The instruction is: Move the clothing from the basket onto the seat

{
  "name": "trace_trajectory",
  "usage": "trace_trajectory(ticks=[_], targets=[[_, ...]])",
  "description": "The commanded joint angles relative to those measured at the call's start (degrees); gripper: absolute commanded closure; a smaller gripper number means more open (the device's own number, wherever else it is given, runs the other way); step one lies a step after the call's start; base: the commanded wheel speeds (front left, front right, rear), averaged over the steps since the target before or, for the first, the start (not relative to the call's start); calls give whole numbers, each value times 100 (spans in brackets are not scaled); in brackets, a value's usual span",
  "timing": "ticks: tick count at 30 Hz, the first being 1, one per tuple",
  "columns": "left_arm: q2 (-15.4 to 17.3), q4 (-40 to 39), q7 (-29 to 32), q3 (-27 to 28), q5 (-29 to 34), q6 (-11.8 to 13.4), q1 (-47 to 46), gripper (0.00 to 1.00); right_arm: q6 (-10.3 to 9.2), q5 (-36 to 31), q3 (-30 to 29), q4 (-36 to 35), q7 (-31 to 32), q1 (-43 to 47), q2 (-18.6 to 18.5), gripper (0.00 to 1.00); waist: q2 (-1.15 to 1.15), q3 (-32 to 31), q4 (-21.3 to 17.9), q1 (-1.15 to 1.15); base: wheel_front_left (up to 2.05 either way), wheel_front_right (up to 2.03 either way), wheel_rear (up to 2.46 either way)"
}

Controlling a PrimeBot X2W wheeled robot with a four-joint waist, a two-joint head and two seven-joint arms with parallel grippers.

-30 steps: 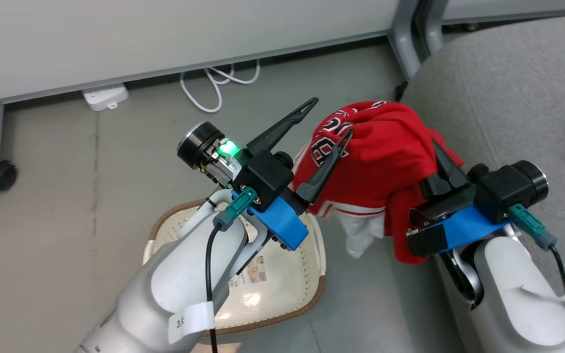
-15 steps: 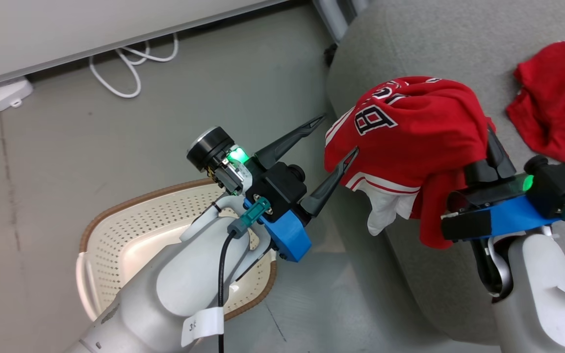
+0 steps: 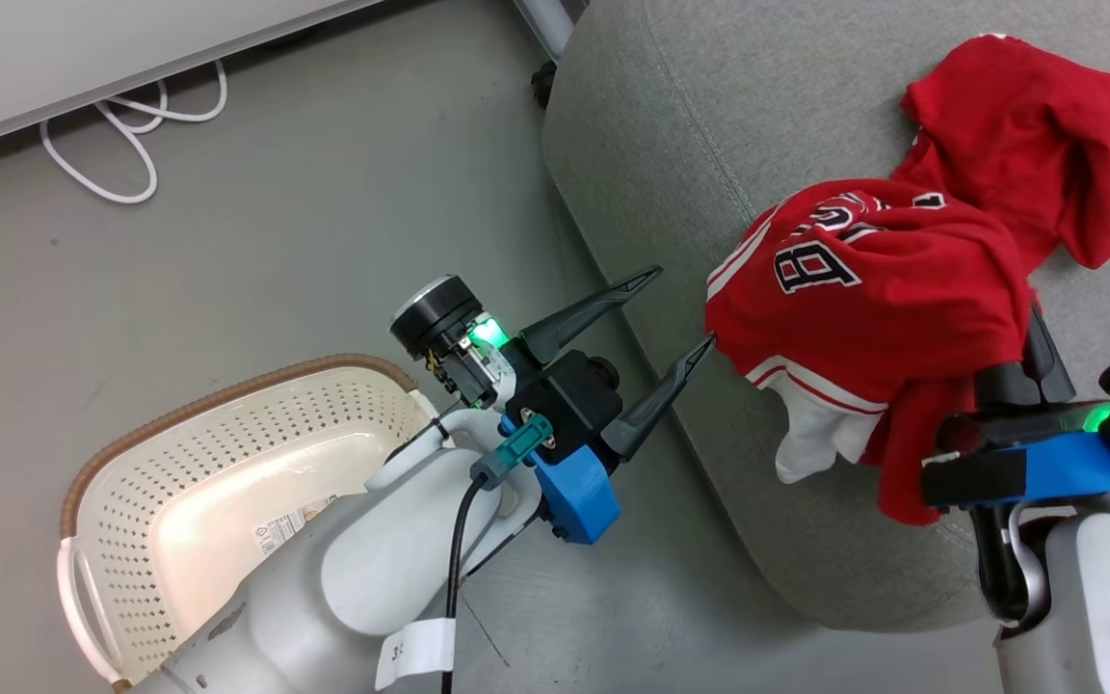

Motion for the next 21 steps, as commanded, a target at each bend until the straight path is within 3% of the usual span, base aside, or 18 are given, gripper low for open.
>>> trace_trajectory(ticks=[1,13,21], targets=[[48,15,-29,-19,-38,-3,-39,0,1,44,-22,-10,-26,48,30,100,0,4,-24,0,0,0,0],[47,-36,-29,-32,-58,-3,-63,0,1,9,43,-165,-26,-131,34,100,0,5,-46,0,0,0,0],[151,-124,-29,12,45,24,-193,0,1,-101,3,-602,-26,-1055,-352,100,0,331,-8,0,0,0,0]])
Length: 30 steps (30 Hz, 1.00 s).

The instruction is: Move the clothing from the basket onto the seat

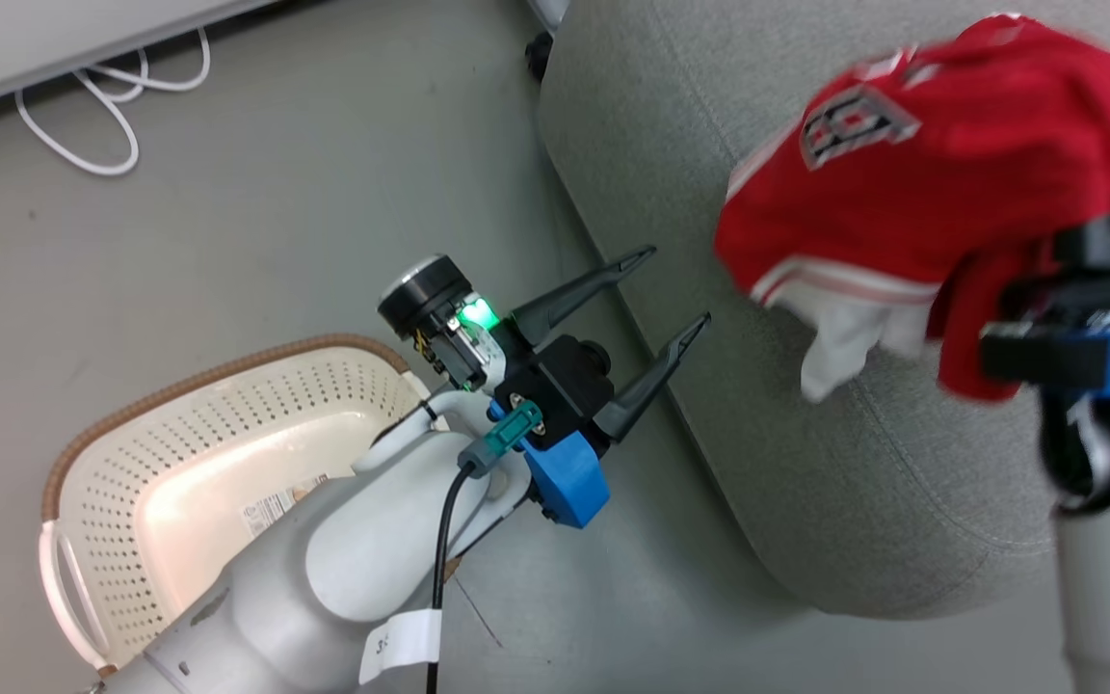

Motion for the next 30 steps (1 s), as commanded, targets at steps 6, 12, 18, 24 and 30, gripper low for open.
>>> trace_trajectory(ticks=[6,12,18,24,30], targets=[[172,-103,63,14,132,26,-358,0,1,71,-531,-274,-26,-1238,-596,100,0,684,65,0,0,0,0],[379,-300,229,25,250,44,-645,0,1,63,-1535,-253,-25,-2263,-1239,100,0,1298,81,0,0,0,0],[555,-558,424,31,334,77,-875,0,1,143,-2305,287,-24,-2655,-1801,100,0,1814,67,0,0,0,0],[693,-746,550,-42,382,62,-1034,0,1,12,-2852,998,-25,-2427,-1899,100,0,2129,107,0,0,0,0],[774,-864,611,-34,364,99,-1070,0,1,-153,-3161,1570,-25,-2183,-1755,100,0,2259,146,0,0,0,0]])
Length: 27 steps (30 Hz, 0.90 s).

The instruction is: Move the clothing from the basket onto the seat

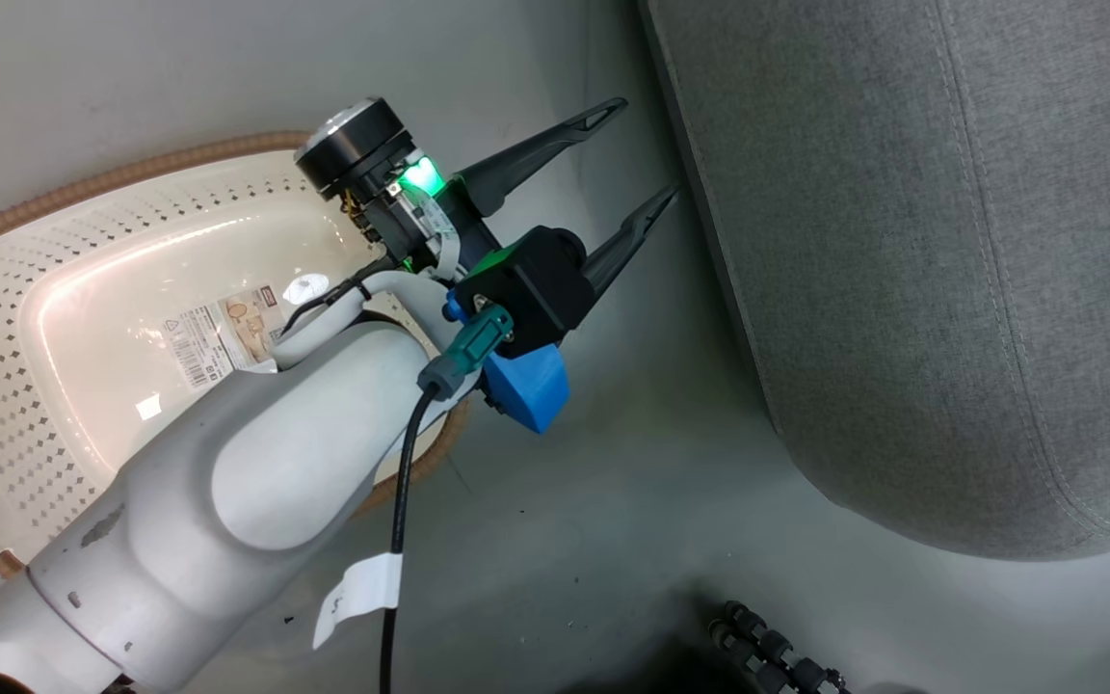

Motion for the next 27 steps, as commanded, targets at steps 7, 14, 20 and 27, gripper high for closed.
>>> trace_trajectory(ticks=[7,14,20,27], targets=[[168,-131,98,-26,-40,61,-4,0,1,-132,9,468,-23,166,430,100,0,111,-26,0,0,0,0],[223,-230,146,-38,-74,91,-23,0,1,-264,37,876,-23,281,725,100,0,151,10,0,0,0,0],[241,-219,112,-46,-102,135,14,0,1,-297,95,1106,-23,296,782,66,0,65,9,0,0,0,0],[99,-70,-115,-74,-199,192,131,0,1,-158,321,729,-23,785,878,0,0,-319,20,0,0,0,0]])
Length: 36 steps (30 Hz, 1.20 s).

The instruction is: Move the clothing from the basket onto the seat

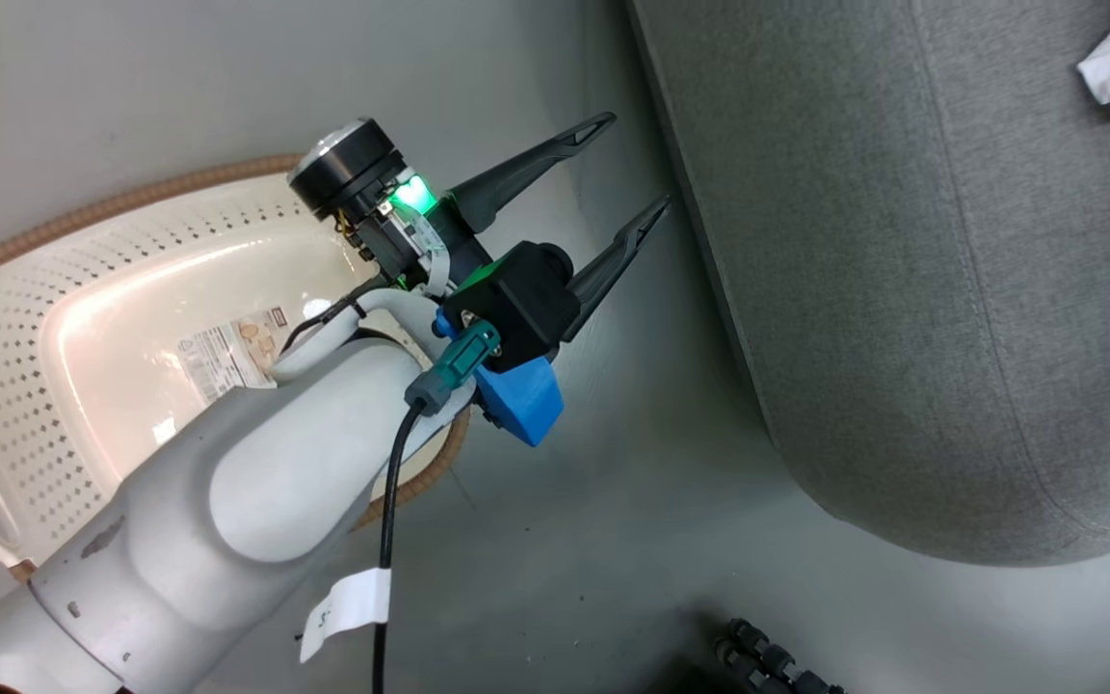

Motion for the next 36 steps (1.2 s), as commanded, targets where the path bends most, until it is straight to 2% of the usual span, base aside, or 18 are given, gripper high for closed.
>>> trace_trajectory(ticks=[1,9,15,20,28,36], targets=[[-27,41,-48,16,-22,44,62,0,1,37,15,-70,-22,135,26,0,0,-167,11,0,0,0,0],[-282,408,-410,100,-287,167,439,0,1,36,320,-769,-22,1217,118,0,0,-1002,120,0,0,0,0],[-384,565,-520,414,-503,383,892,0,1,-4,782,-1329,-22,1841,154,0,0,-1675,261,0,0,0,0],[-428,280,-525,945,-483,605,1387,0,0,-8,1294,-1659,-22,2104,190,0,0,-2160,503,0,0,0,0],[-571,-156,-528,1957,-258,810,2180,0,1,17,2160,-1888,-22,2333,233,0,0,-2807,1061,0,0,0,0],[-716,-489,-528,3054,22,844,2937,0,1,33,2881,-2045,-22,2370,418,0,0,-3236,1553,0,0,0,0]])
